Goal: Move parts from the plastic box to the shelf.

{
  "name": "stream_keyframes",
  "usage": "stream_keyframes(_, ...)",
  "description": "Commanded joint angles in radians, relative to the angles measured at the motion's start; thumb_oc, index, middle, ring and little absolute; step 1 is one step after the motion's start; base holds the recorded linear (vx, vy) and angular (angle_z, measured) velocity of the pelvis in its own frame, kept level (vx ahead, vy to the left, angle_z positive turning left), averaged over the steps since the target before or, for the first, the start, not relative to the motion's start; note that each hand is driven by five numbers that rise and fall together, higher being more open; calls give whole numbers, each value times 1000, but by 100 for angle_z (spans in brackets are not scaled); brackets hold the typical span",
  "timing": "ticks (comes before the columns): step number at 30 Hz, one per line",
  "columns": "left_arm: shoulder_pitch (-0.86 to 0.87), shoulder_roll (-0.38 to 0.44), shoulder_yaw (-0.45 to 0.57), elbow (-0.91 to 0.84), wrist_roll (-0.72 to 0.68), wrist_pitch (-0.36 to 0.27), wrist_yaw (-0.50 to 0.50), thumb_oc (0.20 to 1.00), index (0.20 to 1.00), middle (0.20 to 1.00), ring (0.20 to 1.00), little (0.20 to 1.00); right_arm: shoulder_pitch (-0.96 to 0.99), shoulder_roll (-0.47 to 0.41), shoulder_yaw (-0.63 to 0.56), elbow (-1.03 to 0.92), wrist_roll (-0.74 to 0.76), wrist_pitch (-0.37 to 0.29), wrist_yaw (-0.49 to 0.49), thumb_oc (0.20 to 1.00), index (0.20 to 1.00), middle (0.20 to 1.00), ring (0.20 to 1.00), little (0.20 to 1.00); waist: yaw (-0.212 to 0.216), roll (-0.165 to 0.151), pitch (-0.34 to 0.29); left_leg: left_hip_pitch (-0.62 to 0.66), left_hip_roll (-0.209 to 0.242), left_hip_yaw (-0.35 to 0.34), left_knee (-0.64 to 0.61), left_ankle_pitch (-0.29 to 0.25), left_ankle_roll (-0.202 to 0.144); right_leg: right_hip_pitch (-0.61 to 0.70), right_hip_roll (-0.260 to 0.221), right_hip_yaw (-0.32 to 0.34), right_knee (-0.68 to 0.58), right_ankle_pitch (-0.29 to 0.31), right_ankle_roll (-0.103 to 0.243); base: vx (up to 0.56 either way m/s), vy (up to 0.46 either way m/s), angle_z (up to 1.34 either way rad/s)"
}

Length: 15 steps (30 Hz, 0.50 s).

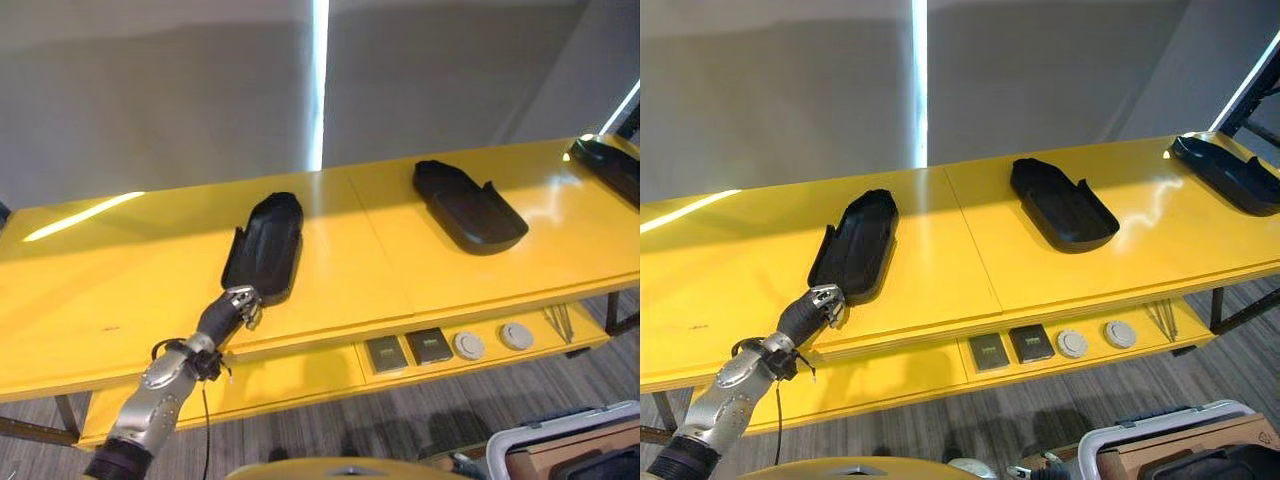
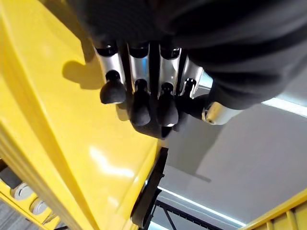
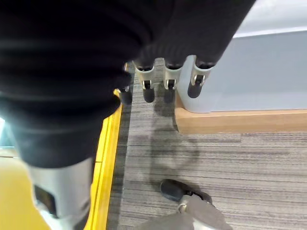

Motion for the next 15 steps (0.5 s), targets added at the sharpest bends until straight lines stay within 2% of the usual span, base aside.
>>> stream_keyframes(1, -99, -19, 0, 33, 23, -78, 25, 200, 200, 200, 200, 200, -39, 4, 20, 41, -16, -9, 2, 1000, 1000, 1000, 1000, 1000, -7, -22, 6, 27, 128, 0, -3, -22, -73, -26, -55, 11, 3, 5, 75, 0, 0, 0)
stream_keyframes(15, -168, -66, -31, 144, 40, -103, 52, 200, 200, 200, 200, 200, -44, 4, 42, 32, -31, -5, 12, 1000, 1000, 1000, 1000, 1000, -28, -27, 8, 37, 127, 12, -3, -29, -68, -25, -52, 28, 3, 3, 76, 10, -2, -2)
